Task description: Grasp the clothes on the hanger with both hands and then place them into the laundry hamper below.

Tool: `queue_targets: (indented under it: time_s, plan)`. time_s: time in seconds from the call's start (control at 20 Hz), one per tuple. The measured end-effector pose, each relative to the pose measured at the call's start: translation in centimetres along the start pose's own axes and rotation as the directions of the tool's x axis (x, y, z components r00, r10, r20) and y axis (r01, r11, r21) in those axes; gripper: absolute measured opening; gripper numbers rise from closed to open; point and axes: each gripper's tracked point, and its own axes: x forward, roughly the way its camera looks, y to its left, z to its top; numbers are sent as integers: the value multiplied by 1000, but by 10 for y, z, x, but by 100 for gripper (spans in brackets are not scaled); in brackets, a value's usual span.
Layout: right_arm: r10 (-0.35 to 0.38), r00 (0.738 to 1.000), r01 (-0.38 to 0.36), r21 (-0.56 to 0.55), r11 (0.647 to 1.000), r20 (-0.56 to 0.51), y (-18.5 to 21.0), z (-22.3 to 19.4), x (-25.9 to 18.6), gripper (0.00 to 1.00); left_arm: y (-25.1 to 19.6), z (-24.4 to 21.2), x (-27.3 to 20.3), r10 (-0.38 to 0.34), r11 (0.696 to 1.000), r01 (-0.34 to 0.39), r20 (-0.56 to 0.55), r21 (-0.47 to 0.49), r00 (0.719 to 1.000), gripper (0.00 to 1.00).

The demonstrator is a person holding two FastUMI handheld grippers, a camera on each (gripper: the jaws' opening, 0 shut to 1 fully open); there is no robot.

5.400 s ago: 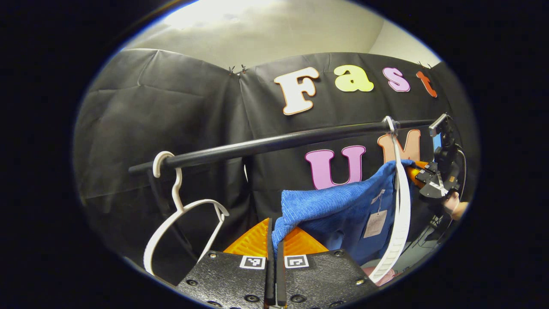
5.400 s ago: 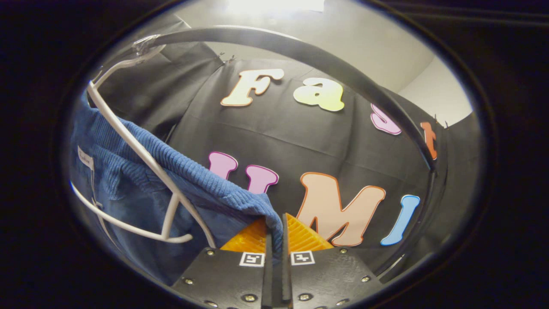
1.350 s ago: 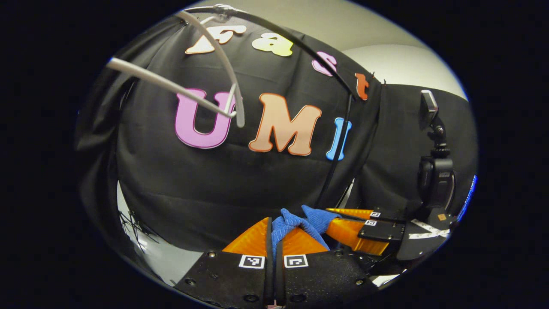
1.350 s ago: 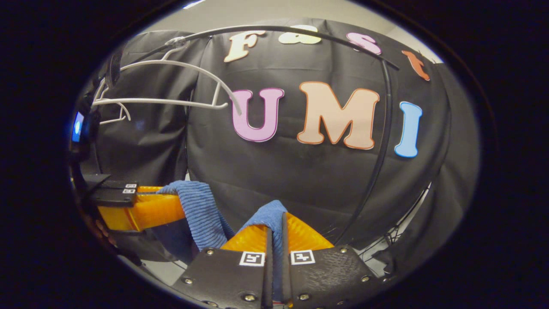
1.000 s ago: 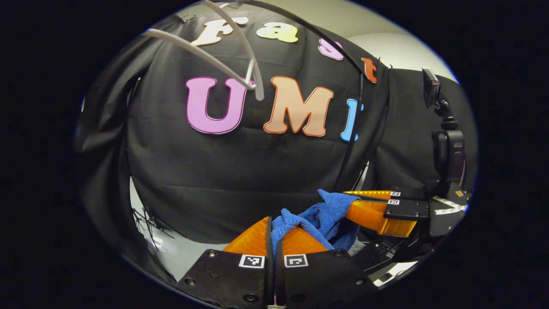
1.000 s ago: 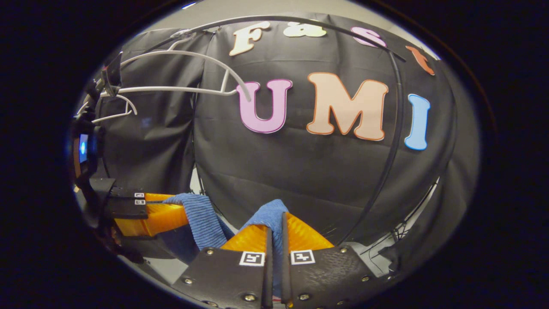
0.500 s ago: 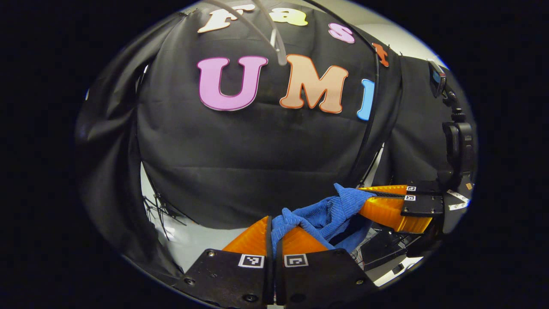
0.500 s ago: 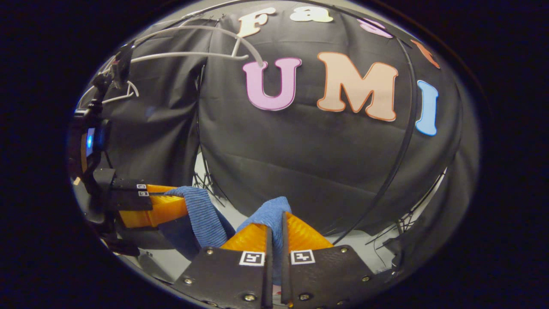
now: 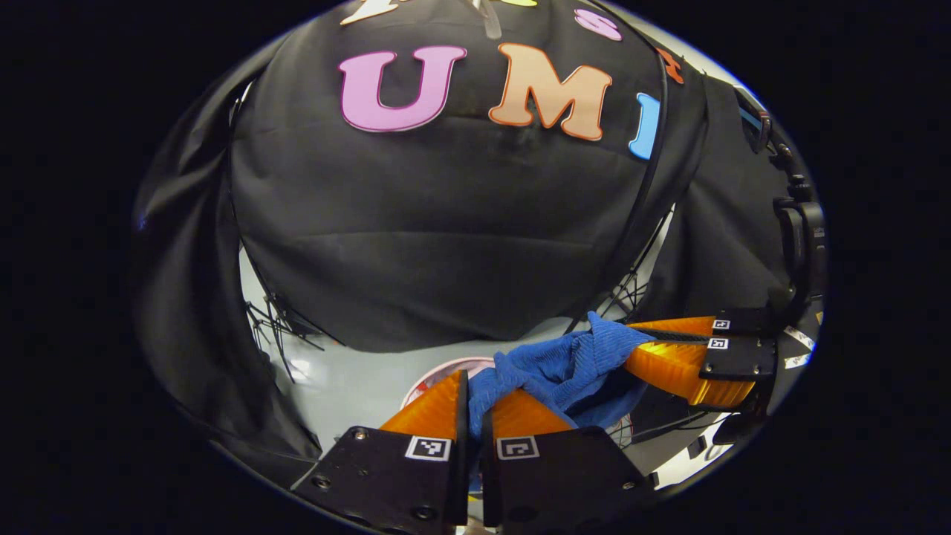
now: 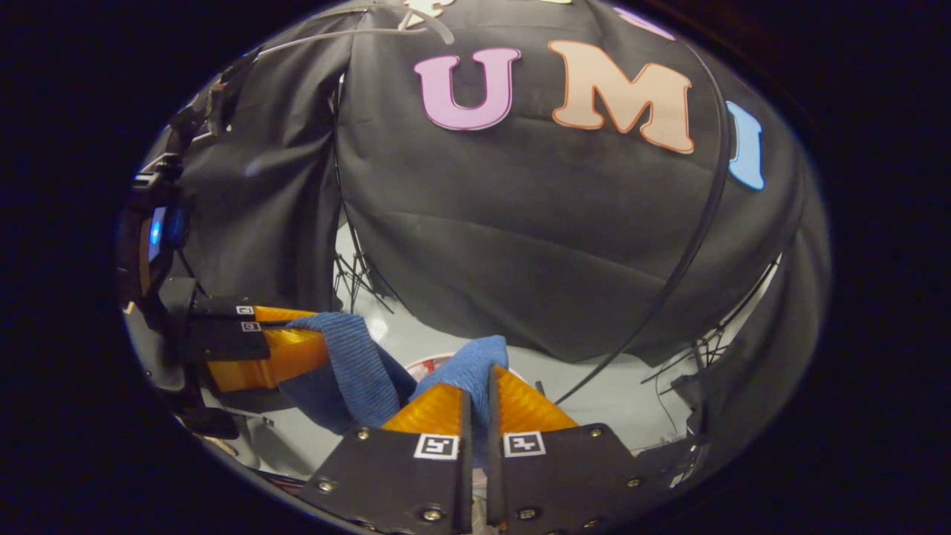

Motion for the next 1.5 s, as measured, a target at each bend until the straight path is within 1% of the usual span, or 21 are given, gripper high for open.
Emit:
queue_targets:
  time_s: [0.3, 0.35, 0.4, 0.45, 0.5, 0.55, 0.6, 0.65, 0.9, 1.05, 1.15, 1.25, 1.35, 1.45, 1.5]
  plan:
    - [-1, 995, 3, 22, 1000, -95, 0, -28, 11, 8, 5, -23, 5, 3, 1000, -4, -76, -15, 997, 8]
    - [0, 994, 3, 23, 1000, -106, 0, -33, 12, 8, 5, -27, 6, 2, 1000, -3, -93, -20, 996, 7]
    - [4, 994, -1, 27, 1000, -111, 1, -33, 12, 8, 6, -35, 6, 1, 1000, -3, -112, -25, 994, 17]
    - [5, 994, -2, 30, 1000, -111, 0, -31, 12, 8, 5, -40, 5, -2, 999, -2, -127, -32, 992, 20]
    - [4, 994, -1, 30, 1000, -113, -1, -30, 12, 9, 4, -41, 2, -4, 999, -1, -127, -36, 992, 32]
    - [3, 994, 1, 29, 1000, -113, -1, -31, 11, 8, 2, -37, 2, -11, 999, 6, -113, -39, 994, 33]
    - [3, 994, 0, 29, 1000, -112, -1, -29, 11, 8, 2, -33, 2, -12, 999, 8, -107, -37, 994, 50]
    - [4, 994, 0, 31, 1000, -110, 0, -31, 11, 8, 2, -31, 3, -11, 999, 7, -105, -33, 994, 43]
    - [8, 997, -6, 29, 1000, -78, 0, -15, 6, 8, 4, -19, 0, 3, 1000, -5, -84, -24, 996, 43]
    - [11, 1000, -11, 20, 1000, -2, 0, 14, -3, 8, 3, 8, -12, 8, 1000, -8, -13, -13, 1000, 43]
    - [11, 998, -12, 12, 1000, 66, -1, 42, -16, 8, -1, 33, -20, 6, 1000, -6, 43, -3, 999, 43]
    - [5, 990, -6, 4, 1000, 143, -2, 74, -31, 8, -4, 62, -29, 7, 1000, -7, 109, 7, 994, 43]
    - [-4, 976, 2, 11, 1000, 217, -1, 104, -48, 8, -11, 99, -40, 3, 1000, -5, 194, 9, 981, 43]
    - [-17, 955, 12, 19, 1000, 297, -3, 138, -72, 8, -19, 132, -56, -4, 1000, -1, 269, 20, 963, 43]
    - [-23, 941, 16, 24, 1000, 338, -4, 157, -84, 13, -23, 149, -66, -9, 1000, 0, 307, 30, 952, 43]
